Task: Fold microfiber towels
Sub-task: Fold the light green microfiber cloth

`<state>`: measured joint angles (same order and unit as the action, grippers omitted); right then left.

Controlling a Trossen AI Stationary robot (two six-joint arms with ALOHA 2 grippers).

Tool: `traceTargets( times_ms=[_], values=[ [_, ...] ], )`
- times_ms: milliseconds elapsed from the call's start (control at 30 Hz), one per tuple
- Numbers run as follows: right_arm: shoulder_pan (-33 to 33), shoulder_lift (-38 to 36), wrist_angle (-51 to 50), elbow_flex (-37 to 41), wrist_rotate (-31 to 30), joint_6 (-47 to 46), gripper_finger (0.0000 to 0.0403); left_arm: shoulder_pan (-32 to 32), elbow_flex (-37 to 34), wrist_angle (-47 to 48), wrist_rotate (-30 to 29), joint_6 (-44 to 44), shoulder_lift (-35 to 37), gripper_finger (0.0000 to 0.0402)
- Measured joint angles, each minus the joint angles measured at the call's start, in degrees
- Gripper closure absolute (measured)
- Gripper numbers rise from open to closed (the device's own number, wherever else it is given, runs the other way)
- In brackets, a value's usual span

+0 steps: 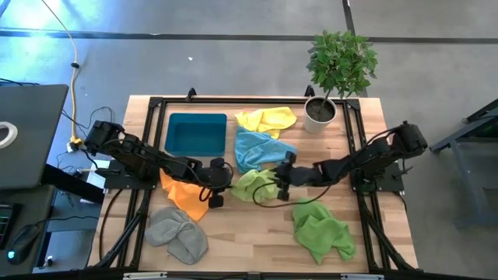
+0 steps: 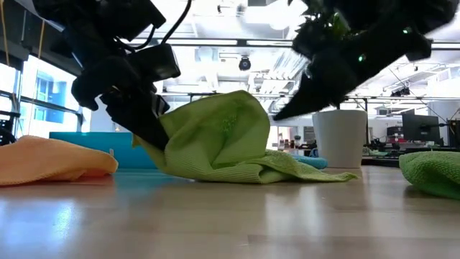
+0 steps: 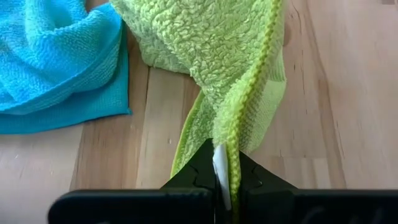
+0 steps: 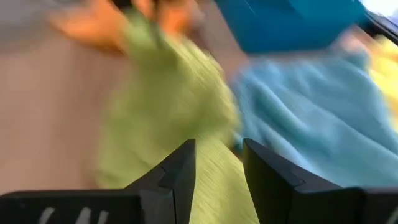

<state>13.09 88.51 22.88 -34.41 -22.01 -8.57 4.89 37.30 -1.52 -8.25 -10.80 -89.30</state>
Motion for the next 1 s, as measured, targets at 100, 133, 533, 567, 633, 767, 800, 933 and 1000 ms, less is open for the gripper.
traceTargets(
  times_ms=[100,133,533,567,633,767,800,933,1000],
  values=[
    [0.4,0.6,12.1,3.9,2.5,1.2,0.0280,0.0,0.0,-0.1,-0.1,0.8,0.0,0.0401],
    [0.5,0.9,14.0,4.7,2.5,1.1,0.0280,0.0,0.0,-0.2,-0.2,0.9,0.0,0.0401],
    [0.4,7.7,15.5,1.1,4.5,1.1,0.0280,0.0,0.0,-3.0,-0.2,0.9,0.0,0.0401],
    [0.4,7.8,15.5,0.9,5.2,1.1,0.0280,0.0,0.0,-2.9,-0.4,0.9,0.0,0.0401],
    [0.4,7.9,15.5,0.8,6.9,0.9,0.0279,0.0,0.0,-2.9,-1.4,0.9,0.0,0.0401],
    [0.4,7.9,15.4,0.8,8.1,-1.7,0.0279,0.0,0.0,-2.9,-4.2,0.9,0.0,0.0401],
    [0.4,7.9,15.2,0.8,8.6,-2.2,0.0279,0.0,0.0,-2.9,-4.6,0.9,0.0,0.0401],
    [0.5,8.0,14.0,0.8,8.9,-5.5,0.0279,0.0,0.0,-2.9,-5.0,0.9,0.0,0.0401],
    [0.7,8.0,13.5,0.8,8.9,-6.8,0.0279,0.0,0.0,-2.8,-5.0,0.9,0.0,0.0401]
  ],
)
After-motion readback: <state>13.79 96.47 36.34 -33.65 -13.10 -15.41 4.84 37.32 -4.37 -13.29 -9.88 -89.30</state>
